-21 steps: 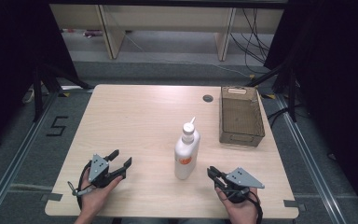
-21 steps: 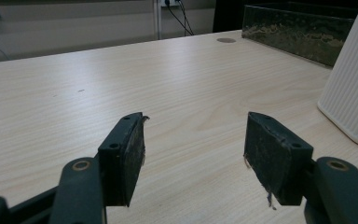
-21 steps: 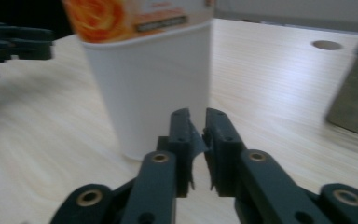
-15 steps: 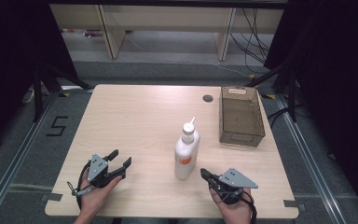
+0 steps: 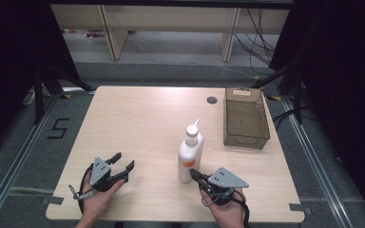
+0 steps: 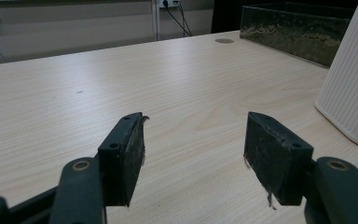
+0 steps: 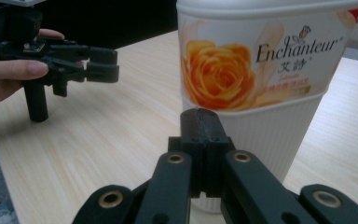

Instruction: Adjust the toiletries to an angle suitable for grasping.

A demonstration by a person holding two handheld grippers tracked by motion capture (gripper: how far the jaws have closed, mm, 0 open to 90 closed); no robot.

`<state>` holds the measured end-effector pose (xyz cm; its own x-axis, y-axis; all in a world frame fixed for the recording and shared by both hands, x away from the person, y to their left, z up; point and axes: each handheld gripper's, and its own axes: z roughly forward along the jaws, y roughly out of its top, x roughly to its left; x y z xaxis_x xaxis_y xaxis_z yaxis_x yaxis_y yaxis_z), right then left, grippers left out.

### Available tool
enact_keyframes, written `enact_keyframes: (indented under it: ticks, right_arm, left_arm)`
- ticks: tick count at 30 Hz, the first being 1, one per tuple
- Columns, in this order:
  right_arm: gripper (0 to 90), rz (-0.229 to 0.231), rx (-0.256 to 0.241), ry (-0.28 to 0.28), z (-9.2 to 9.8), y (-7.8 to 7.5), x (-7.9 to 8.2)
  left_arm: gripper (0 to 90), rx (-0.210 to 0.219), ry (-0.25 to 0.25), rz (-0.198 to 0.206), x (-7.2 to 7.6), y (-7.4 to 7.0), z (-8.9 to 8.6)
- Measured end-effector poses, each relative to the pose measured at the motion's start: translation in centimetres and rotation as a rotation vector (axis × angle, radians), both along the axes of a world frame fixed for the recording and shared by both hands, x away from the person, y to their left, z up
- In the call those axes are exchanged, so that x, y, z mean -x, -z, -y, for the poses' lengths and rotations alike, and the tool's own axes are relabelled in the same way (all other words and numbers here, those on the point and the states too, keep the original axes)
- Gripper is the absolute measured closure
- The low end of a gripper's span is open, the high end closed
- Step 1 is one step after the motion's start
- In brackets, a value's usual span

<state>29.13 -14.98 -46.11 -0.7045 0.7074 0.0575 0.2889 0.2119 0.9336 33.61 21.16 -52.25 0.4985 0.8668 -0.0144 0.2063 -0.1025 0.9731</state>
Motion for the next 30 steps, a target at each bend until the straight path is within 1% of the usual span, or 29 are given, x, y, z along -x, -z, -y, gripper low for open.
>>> enact_keyframes:
  ticks: [1, 2, 3, 4, 5, 6, 8, 9, 10, 11, 14, 15, 16, 17, 18, 19, 20, 21, 22, 23, 24, 25, 27, 30]
  right_arm:
    - [90.0, 0.006, -0.013, 0.010, -0.2, -0.1, -0.2]
    - [90.0, 0.006, -0.013, 0.010, -0.2, -0.1, -0.2]
    - [90.0, 0.031, -0.001, 0.001, -0.2, -0.2, -0.4]
    - [90.0, 0.016, 0.001, 0.004, -0.2, -0.4, -0.2]
    - [90.0, 0.038, 0.009, 0.008, 0.0, -0.5, -0.3]
    - [90.0, 0.038, 0.009, 0.008, 0.0, -0.5, -0.3]
    - [90.0, 0.049, 0.001, 0.026, 0.3, -0.6, -0.5]
    - [90.0, 0.025, 0.008, 0.036, 0.4, -0.7, -0.4]
    - [90.0, 0.022, 0.009, 0.030, 0.3, -0.7, -0.6]
    - [90.0, 0.032, 0.010, 0.023, 0.2, -0.6, -0.8]
    - [90.0, 0.022, 0.001, 0.024, 0.0, -0.6, -0.9]
    - [90.0, 0.025, 0.011, 0.032, -0.1, -0.6, -0.9]
    - [90.0, 0.060, 0.026, 0.031, -0.1, -0.6, -1.2]
    - [90.0, 0.020, 0.009, 0.021, -0.4, -0.6, -1.1]
    - [90.0, 0.001, 0.001, 0.034, -0.7, -0.5, -1.0]
    - [90.0, 0.001, 0.001, 0.034, -0.7, -0.5, -1.0]
    - [90.0, 0.047, 0.024, 0.025, -0.7, -0.5, -1.4]
    - [90.0, 0.031, 0.010, 0.030, -1.0, -0.4, -1.4]
    - [90.0, 0.017, 0.010, 0.024, -1.3, -0.4, -1.6]
    - [90.0, 0.036, 0.019, 0.018, -1.6, -0.3, -2.0]
    - [90.0, 0.036, 0.019, 0.018, -1.6, -0.3, -2.0]
    - [90.0, 0.015, 0.005, 0.019, -2.1, -0.2, -2.2]
    - [90.0, 0.032, 0.020, 0.026, -2.3, -0.1, -2.5]
    - [90.0, 0.023, 0.006, 0.039, -2.7, 0.0, -2.7]
  left_arm:
    - [37.6, 0.003, 0.000, 0.001, 0.0, 0.0, 0.0]
    - [37.6, 0.003, 0.000, 0.001, 0.0, 0.0, 0.0]
    - [37.6, 0.005, 0.000, 0.001, 0.0, 0.0, 0.0]
    - [37.6, 0.007, 0.000, 0.001, 0.0, 0.0, 0.0]
    - [37.6, 0.008, 0.000, 0.000, 0.0, 0.0, 0.0]
    - [37.6, 0.008, 0.000, 0.000, 0.0, 0.0, 0.0]
    - [37.6, 0.001, 0.000, -0.003, 0.0, 0.0, 0.0]
    - [37.6, 0.000, 0.000, -0.002, 0.0, 0.0, 0.0]
    - [37.6, -0.001, 0.000, -0.002, 0.0, 0.0, 0.0]
    - [37.6, 0.001, 0.000, -0.001, 0.0, 0.0, 0.0]
    - [37.5, 0.005, -0.002, -0.001, 0.0, 0.0, 0.0]
    - [37.5, 0.008, -0.005, -0.004, 0.0, 0.0, 0.0]
    - [37.4, 0.006, -0.004, -0.005, 0.0, 0.0, 0.0]
    - [37.5, 0.001, 0.001, -0.004, -0.1, 0.0, 0.0]
    - [37.4, 0.002, 0.001, -0.005, -0.1, 0.0, 0.0]
    - [37.4, 0.002, 0.001, -0.005, -0.1, 0.0, 0.0]
    - [37.4, 0.002, 0.002, -0.005, -0.1, 0.0, 0.0]
    - [37.4, 0.002, 0.001, -0.007, -0.1, 0.0, 0.0]
    - [37.4, 0.003, 0.001, -0.008, -0.1, 0.0, 0.0]
    - [37.3, 0.004, 0.001, -0.010, -0.1, 0.0, 0.0]
    - [37.3, 0.004, 0.001, -0.010, -0.1, 0.0, 0.0]
    - [37.3, 0.003, 0.002, -0.010, -0.1, 0.0, 0.0]
    - [37.3, 0.002, 0.003, -0.010, -0.1, 0.0, 0.0]
    - [37.3, 0.002, 0.005, -0.012, -0.2, 0.0, 0.0]
